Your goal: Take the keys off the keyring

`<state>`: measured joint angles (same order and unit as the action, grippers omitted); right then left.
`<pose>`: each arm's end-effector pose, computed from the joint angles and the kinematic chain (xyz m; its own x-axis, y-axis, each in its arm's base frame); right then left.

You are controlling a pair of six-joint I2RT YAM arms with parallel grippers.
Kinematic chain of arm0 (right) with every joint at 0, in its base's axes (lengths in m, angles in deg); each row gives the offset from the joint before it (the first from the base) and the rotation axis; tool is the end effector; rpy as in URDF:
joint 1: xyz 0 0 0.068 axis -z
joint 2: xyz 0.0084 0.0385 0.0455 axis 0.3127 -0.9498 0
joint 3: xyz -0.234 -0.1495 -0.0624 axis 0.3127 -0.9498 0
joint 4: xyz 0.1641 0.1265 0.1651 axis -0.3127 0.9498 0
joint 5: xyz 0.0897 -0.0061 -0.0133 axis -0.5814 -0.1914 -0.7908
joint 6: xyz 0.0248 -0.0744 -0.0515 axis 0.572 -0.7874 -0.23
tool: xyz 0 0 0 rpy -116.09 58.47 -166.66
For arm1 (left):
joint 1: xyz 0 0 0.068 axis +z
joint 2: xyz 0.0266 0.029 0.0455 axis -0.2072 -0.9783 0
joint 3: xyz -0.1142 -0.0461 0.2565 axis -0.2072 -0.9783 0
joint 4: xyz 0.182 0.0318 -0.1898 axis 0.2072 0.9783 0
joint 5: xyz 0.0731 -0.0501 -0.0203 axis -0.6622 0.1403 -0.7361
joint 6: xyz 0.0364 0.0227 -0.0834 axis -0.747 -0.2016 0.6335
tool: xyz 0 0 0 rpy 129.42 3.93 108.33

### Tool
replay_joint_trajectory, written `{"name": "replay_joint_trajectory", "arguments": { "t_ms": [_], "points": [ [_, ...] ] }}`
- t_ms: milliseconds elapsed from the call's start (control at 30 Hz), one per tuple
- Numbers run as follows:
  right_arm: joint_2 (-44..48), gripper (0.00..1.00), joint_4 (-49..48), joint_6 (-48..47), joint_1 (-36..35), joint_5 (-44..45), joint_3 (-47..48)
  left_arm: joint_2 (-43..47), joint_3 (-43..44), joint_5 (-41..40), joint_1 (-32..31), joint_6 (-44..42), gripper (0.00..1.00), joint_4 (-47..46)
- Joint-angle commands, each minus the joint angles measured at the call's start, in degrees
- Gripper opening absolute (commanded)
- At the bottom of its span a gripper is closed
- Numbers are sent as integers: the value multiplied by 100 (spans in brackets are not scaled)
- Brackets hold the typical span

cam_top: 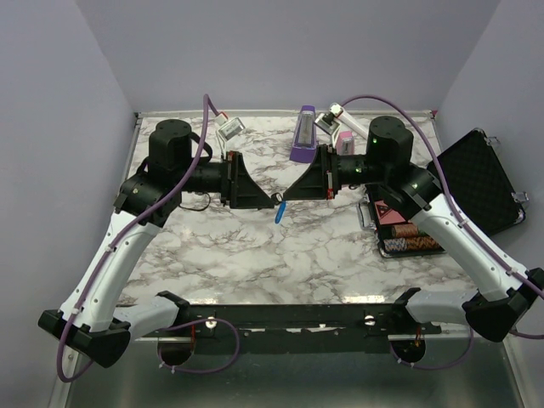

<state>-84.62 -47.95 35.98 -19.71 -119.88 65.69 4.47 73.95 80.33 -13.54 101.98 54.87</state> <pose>0.1923 0.2345 0.4490 -0.7621 -0.0632 -0.6444 -0.6475 0.0690 0.7589 0.1751 -0.1644 0.4531 -0.7884 0.0556 -0.6126 0.6123 0.1656 -0.7731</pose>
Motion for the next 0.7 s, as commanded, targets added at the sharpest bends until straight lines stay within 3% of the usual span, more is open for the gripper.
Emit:
{"name": "replay_joint_trajectory", "arguments": {
  "t_ms": [0, 433, 667],
  "points": [
    [-32, 1, 27, -51, -30, -53, 151, 62, -68, 268, -17, 59, 45, -337],
    [-129, 1, -96, 28, -21, -167, 186, -131, -33, 408, -140, 244, 33, -663],
    [-147, 1, -122, 19, -21, -158, 203, -105, -51, 391, -149, 191, 22, -584]
  ]
}}
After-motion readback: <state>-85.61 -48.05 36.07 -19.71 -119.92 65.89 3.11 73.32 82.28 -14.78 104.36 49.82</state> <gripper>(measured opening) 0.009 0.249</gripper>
